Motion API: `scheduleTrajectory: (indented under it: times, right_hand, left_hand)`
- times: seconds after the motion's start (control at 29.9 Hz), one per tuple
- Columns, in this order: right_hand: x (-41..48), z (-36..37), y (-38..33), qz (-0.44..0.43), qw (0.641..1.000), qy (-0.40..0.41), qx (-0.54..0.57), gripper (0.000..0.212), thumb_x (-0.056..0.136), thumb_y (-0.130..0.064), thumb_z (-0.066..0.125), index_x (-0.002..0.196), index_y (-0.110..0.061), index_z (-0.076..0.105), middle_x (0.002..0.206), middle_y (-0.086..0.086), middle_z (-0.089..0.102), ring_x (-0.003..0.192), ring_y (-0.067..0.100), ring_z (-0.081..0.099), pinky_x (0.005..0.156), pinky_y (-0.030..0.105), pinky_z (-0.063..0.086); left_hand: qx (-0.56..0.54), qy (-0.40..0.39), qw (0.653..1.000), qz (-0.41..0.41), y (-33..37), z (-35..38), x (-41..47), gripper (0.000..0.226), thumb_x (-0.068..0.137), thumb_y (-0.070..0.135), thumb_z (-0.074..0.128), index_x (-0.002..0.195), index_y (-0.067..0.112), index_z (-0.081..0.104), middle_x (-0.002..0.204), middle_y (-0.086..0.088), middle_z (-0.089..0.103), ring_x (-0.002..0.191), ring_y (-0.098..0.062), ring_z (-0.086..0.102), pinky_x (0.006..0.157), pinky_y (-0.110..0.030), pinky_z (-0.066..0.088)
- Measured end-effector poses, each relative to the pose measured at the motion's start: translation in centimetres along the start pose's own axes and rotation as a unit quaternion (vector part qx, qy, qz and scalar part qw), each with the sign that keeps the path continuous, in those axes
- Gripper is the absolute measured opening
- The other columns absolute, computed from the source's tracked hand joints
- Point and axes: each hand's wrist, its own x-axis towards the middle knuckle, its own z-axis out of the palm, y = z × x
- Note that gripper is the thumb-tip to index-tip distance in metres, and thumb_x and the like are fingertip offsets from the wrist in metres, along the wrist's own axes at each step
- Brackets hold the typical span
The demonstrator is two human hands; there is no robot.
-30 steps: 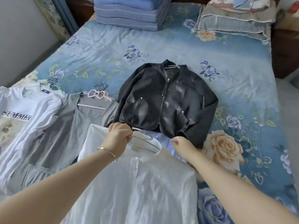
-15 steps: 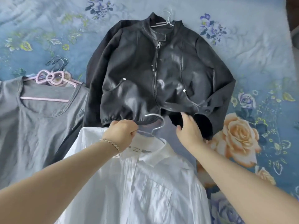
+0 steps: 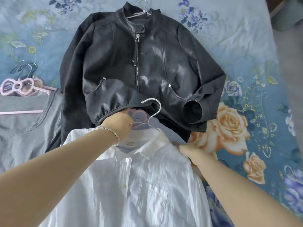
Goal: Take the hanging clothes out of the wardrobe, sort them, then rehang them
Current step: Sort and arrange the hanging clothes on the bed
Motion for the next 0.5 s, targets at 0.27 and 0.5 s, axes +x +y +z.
scheduleTrajectory:
  times: [0.27,0.5]
  right_hand:
    - [2.6,0.2,1.4,-0.015,0.953,-0.074,0.295,0.133,0.024,-0.058,0.09,0.137,-0.009,0.042,0.128,0.013,0.057,0.11,0.032,0.058,0.098,0.047,0.047]
    - [-1.5,-0.2,2.2,-0.088,0.933,-0.122,0.328,0.064,0.064,-0.023,0.084,0.12,-0.004,0.058,0.106,0.016,0.068,0.097,0.03,0.065,0.089,0.043,0.053]
  left_hand:
    - [-0.143,0.112,0.983,0.009,-1.0,1.4,-2.3,0.037,0.08,0.02,0.032,0.058,0.003,0.055,0.149,-0.005,0.039,0.112,-0.032,0.055,0.091,-0.039,0.047]
    - [-0.183,0.175,0.967,0.012,-2.6,2.1,-4.6,0.035,0.076,0.012,0.039,0.061,-0.001,0.068,0.129,-0.019,0.057,0.109,-0.045,0.058,0.09,-0.055,0.048]
